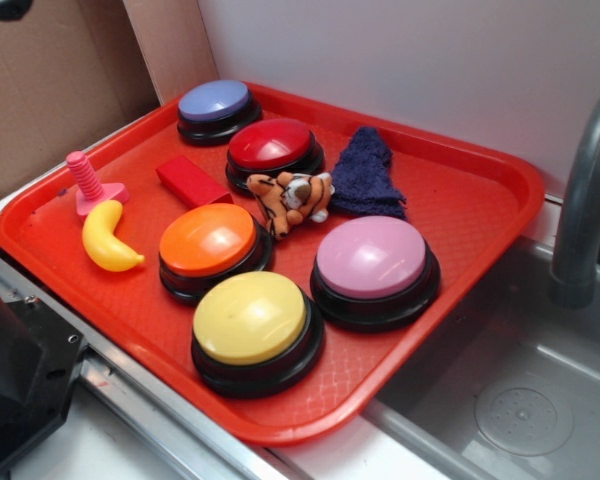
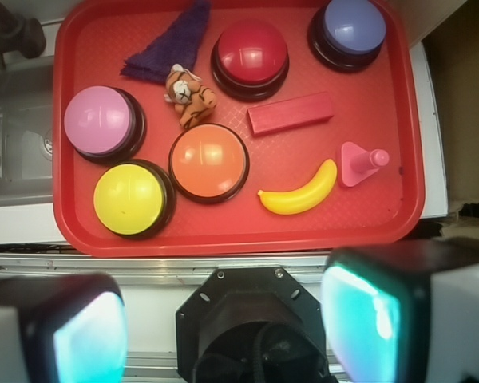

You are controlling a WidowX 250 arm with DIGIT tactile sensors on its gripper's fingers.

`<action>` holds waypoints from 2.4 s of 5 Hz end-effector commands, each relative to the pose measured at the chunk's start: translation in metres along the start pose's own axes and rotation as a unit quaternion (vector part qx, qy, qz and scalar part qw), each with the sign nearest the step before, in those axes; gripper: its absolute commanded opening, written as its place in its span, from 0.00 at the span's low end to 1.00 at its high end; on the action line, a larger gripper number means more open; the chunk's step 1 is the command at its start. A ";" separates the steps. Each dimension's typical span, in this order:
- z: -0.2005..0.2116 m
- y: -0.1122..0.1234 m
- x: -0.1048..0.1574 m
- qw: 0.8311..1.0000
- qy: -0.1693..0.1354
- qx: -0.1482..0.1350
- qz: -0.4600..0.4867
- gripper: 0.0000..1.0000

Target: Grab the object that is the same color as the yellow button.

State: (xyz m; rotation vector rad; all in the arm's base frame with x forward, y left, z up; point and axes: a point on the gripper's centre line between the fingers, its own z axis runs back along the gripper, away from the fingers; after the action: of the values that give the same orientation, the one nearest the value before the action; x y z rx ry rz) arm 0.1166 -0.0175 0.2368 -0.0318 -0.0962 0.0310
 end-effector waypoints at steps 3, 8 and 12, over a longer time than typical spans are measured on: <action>-0.018 0.010 0.002 0.991 -0.021 -0.016 0.131 1.00; -0.108 0.059 0.022 0.904 -0.032 0.023 0.426 1.00; -0.175 0.097 0.027 0.873 -0.024 0.022 0.486 1.00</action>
State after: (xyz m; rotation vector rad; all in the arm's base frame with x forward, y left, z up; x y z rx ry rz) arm 0.1567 0.0718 0.0567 -0.0243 -0.0916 1.0481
